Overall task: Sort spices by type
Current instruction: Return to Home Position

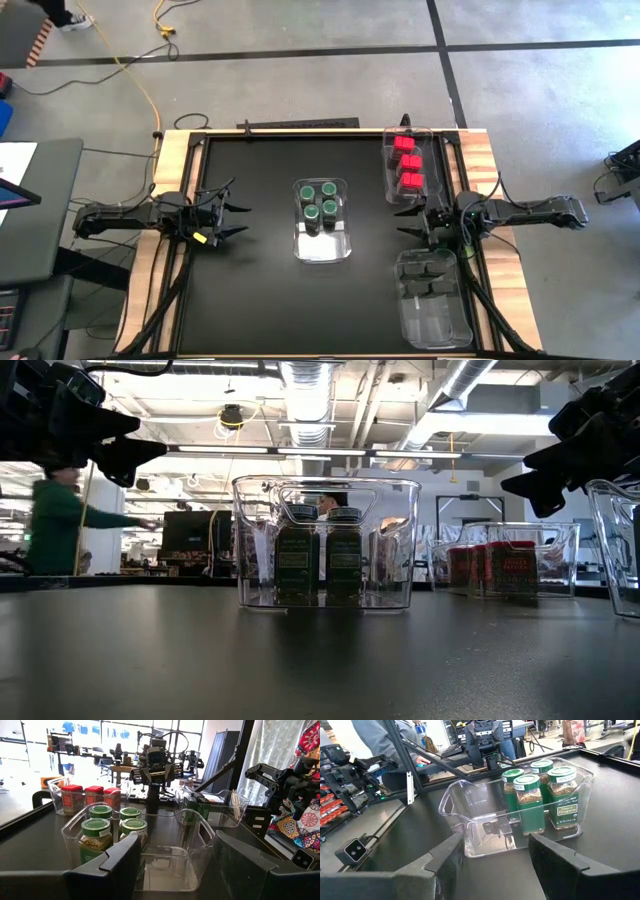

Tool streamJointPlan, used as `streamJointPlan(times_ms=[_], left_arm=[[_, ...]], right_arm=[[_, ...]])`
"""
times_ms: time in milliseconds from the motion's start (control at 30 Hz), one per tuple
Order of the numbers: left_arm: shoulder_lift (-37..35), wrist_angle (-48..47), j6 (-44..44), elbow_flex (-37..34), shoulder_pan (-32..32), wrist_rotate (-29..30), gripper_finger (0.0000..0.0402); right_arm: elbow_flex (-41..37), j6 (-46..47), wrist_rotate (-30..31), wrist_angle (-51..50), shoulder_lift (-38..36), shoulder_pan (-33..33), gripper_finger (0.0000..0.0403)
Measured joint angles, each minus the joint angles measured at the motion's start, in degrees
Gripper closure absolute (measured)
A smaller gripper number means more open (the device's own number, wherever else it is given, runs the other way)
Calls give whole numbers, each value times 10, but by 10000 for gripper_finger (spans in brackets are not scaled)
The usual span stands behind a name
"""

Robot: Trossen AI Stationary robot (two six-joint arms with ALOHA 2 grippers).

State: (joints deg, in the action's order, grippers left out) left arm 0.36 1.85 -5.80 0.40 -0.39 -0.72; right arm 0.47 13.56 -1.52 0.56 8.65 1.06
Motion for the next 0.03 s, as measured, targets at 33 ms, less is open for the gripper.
streamJointPlan(times_ms=[33], left_arm=[[0,0,0,0,0,0,164]], right_arm=[[0,0,0,0,0,0,154]])
